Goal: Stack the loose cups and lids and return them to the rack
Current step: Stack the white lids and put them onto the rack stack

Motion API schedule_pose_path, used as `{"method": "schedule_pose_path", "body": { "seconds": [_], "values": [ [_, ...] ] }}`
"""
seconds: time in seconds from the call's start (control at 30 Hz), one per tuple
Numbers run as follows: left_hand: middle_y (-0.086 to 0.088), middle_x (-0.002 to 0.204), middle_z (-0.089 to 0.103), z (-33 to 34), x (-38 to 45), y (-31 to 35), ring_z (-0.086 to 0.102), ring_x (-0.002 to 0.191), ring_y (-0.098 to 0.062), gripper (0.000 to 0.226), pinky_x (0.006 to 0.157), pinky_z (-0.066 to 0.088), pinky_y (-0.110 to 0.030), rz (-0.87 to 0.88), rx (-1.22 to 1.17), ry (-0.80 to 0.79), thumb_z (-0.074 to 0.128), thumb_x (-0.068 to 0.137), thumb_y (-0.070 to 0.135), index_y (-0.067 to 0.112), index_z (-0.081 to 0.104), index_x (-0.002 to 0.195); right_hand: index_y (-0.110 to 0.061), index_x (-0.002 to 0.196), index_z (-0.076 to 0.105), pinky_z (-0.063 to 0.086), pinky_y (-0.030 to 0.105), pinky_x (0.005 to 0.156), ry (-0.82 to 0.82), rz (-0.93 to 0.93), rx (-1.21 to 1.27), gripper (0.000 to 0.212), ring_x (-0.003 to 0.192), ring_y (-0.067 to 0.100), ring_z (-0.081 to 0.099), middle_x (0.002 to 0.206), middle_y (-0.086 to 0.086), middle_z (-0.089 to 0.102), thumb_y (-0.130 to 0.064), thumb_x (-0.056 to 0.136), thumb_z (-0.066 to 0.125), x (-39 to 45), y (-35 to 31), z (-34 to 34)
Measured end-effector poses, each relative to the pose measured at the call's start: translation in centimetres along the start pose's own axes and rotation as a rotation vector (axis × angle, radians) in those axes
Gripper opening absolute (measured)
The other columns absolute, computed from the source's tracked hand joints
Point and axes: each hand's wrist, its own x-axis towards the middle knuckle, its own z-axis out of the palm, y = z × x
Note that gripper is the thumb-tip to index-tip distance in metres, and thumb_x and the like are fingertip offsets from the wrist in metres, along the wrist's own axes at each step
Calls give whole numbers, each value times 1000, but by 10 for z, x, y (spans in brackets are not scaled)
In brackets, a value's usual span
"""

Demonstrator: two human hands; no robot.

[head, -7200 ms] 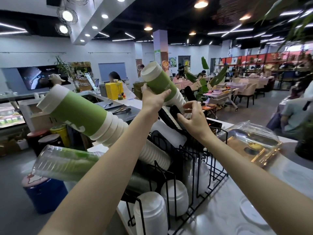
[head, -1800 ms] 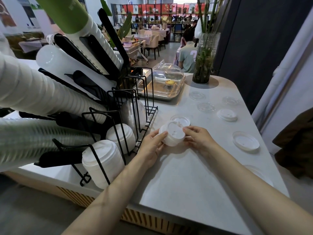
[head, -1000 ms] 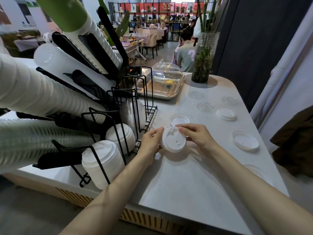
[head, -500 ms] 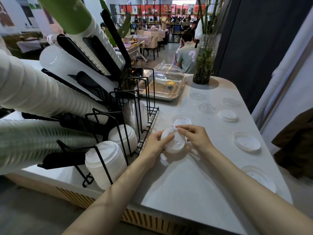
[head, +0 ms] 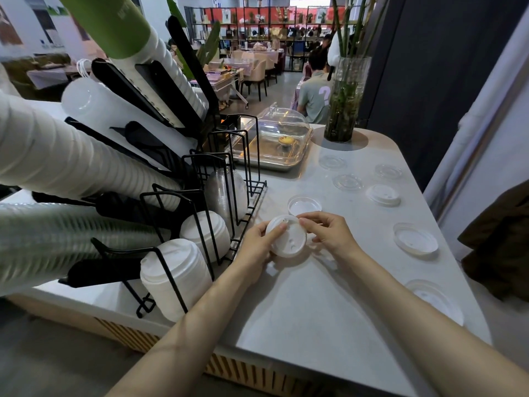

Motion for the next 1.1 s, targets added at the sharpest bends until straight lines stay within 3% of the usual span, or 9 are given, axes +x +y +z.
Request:
{"method": "schedule_pose_path", "body": {
  "seconds": [0.3,0.47,0.6,0.7,0.8,0.9,0.97,1.03,1.1],
  "values": [
    [-10,96,73,1,5,-3,62,81,-24,31,59,39,-31,2,43,37,74,94,36,13,74,115,-21,93,79,50,21,55,6,60,20,8,74,13,66,96,9,77,-26,88,76,1,3,-3],
    [-7,101,76,6,7,0,67,97,-23,28,86,51,-41,-9,-79,37,72,96,31,11,71,116,-16,96,77,55,27,59,-15,106,61,11,70,16,69,92,9,76,-25,89,75,5,4,-3],
    [-15,113,74,6,10,2,69,103,-30,36,82,58,-41,-24,-142,10,72,93,9,8,65,128,-11,96,74,53,25,56,-3,138,89,12,71,17,72,90,9,74,-22,92,71,14,6,-6],
    [-16,112,73,8,14,3,69,105,-31,29,83,57,-40,-24,-165,53,67,93,-4,13,68,117,-13,91,74,48,25,55,100,104,-33,13,71,15,67,88,5,73,-25,93,69,25,9,-11],
    [-16,109,72,9,16,7,70,93,-27,31,62,59,-30,-21,-137,109,67,93,-4,10,67,120,-21,93,71,49,29,76,210,-15,-264,5,89,17,64,97,1,69,-24,92,67,39,13,-21],
    [-14,101,70,9,20,7,69,70,-16,38,40,46,-17,-4,-109,164,66,92,-4,3,63,129,-32,99,67,46,36,92,185,-92,-508,12,106,21,57,112,2,60,-27,89,67,50,19,-22],
    [-16,104,70,10,22,8,69,73,-19,37,45,47,-19,0,-99,211,65,93,-4,3,62,130,-32,108,66,39,37,97,109,-149,-687,20,117,25,49,119,1,57,-33,88,67,56,22,-16],
    [-19,112,68,12,26,7,66,91,-29,39,66,54,-32,1,-103,265,65,94,-2,3,59,132,-32,121,62,34,37,100,32,-190,-855,34,125,25,44,129,0,53,-41,88,65,61,24,-8],
    [-17,113,66,16,28,7,62,101,-32,39,84,49,-48,-1,-111,327,67,94,1,5,58,132,-30,135,52,32,39,106,-33,-210,-979,50,132,28,40,141,4,47,-46,88,62,68,24,-2]
  ]
}}
